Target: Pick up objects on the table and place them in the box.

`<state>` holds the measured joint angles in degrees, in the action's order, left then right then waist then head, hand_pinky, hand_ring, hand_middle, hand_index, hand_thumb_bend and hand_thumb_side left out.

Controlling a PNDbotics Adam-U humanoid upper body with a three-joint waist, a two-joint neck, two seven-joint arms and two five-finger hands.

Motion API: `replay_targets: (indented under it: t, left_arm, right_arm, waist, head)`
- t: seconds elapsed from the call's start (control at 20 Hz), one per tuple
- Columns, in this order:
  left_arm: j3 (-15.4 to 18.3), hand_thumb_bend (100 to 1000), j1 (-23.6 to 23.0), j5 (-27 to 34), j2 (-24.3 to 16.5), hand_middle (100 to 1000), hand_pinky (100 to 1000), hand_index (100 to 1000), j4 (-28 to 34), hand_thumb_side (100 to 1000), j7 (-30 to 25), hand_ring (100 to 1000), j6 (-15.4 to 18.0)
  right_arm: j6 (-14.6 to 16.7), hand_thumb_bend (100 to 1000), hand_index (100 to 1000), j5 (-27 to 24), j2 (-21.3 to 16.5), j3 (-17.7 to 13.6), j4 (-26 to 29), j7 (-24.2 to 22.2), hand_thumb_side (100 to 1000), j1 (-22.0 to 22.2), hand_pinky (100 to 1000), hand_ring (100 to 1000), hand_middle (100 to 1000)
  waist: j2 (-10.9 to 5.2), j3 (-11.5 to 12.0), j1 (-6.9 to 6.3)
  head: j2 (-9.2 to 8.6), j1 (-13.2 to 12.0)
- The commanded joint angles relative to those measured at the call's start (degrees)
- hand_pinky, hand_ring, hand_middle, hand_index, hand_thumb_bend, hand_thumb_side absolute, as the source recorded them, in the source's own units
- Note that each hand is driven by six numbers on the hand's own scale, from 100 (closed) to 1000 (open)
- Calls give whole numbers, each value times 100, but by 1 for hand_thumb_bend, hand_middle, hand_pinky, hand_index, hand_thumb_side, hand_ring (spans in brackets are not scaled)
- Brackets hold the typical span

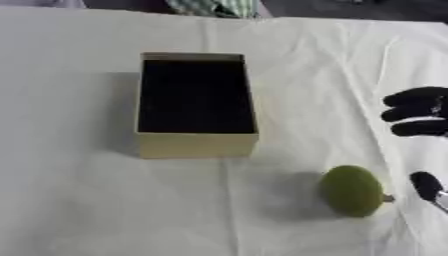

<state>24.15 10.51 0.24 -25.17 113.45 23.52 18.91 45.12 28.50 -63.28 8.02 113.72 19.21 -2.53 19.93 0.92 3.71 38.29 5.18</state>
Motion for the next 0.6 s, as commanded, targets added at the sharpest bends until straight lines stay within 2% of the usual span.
replay_targets:
  t: [0.05,0.25,0.6]
  left_arm:
    - [69,462,-15,-47,-213,627,623,750,114,439,26,696,10]
    - [69,461,-42,-49,-204,627,623,751,112,439,28,696,12]
    - [74,460,-65,-52,-187,628,623,750,92,441,16,696,22]
  right_arm:
    - [55,100,884,-139,-247,82,87,-117,595,-40,844,902,808]
    - [7,100,906,-371,-243,347,87,-356,638,-22,861,930,824]
    - [11,100,916,-598,-240,492,87,-759,575,-90,868,944,838]
  waist:
    - [-130,-3,-37]
    - [-130,13,-66]
    - [-121,20,-71]
  head:
    - [27,33]
    - [7,44]
    - [-34,51]
